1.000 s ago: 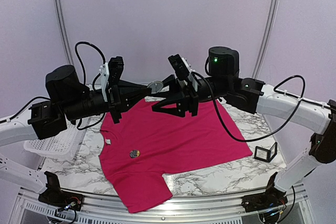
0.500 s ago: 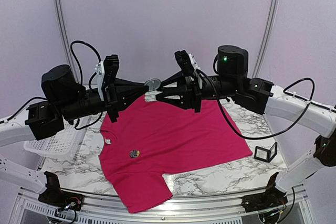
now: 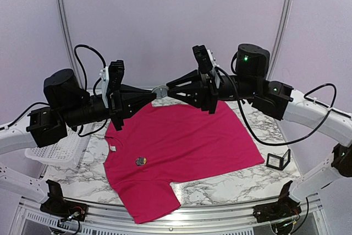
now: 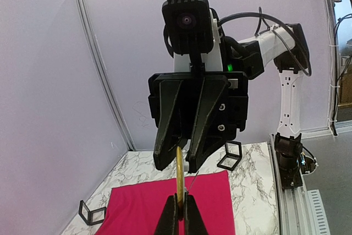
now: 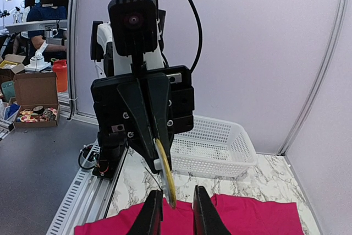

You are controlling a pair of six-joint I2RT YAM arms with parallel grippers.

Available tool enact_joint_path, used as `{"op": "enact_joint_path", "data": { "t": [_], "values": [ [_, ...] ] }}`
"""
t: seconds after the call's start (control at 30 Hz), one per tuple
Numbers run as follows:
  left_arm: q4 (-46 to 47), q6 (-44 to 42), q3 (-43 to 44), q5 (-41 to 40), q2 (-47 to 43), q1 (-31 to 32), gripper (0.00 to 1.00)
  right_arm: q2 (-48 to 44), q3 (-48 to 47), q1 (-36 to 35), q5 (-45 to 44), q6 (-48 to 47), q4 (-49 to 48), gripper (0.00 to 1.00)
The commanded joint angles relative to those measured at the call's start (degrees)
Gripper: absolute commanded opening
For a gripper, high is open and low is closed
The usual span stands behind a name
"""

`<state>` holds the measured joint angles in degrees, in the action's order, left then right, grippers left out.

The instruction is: Pin the brooch onto the clothing

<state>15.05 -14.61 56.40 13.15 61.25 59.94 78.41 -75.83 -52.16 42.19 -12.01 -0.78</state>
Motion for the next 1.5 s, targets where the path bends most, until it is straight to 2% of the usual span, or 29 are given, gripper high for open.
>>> {"op": "enact_joint_path", "data": {
  "t": [0.0,0.2,0.37,0.53,0.67,0.8,1.0,1.23,1.47],
  "values": [
    [1.4,-0.3,-0.2,0.9,-0.3,0.0,0.00,0.7,-1.7,0.1,0.3,0.5,-0.5,0.16],
    [1.1,0.0,-0.1,1.0,0.2,0.0,0.00,1.7,-2.4,0.0,0.1,1.3,-0.7,0.13],
    [0.8,0.4,-0.1,1.1,0.9,0.0,0.00,2.5,-2.7,-0.1,0.5,2.9,-1.7,0.00],
    [0.7,0.5,-0.6,-0.1,0.4,0.0,0.00,2.3,-2.1,-0.5,0.5,4.0,-2.8,0.00],
    [0.6,-1.3,-1.9,-1.8,-0.7,0.0,0.00,0.0,1.2,-1.7,-2.8,1.9,-6.1,0.00],
    [-0.8,-6.1,-3.3,2.2,-1.9,0.0,0.00,-2.5,4.5,-2.1,-5.0,-0.9,-9.6,0.02],
    [-1.2,-12.2,-4.2,7.6,-3.1,0.2,0.00,-3.1,3.9,-2.2,-2.7,-3.4,-9.1,0.06],
    [-1.4,-14.3,-3.5,6.4,-1.6,0.5,0.00,-1.3,3.9,-2.3,-3.8,-3.7,-8.4,0.12],
    [-1.4,-14.9,-2.6,6.9,0.0,0.5,0.00,0.8,2.5,-2.3,-3.1,-4.6,-8.5,0.13]
  ]
}}
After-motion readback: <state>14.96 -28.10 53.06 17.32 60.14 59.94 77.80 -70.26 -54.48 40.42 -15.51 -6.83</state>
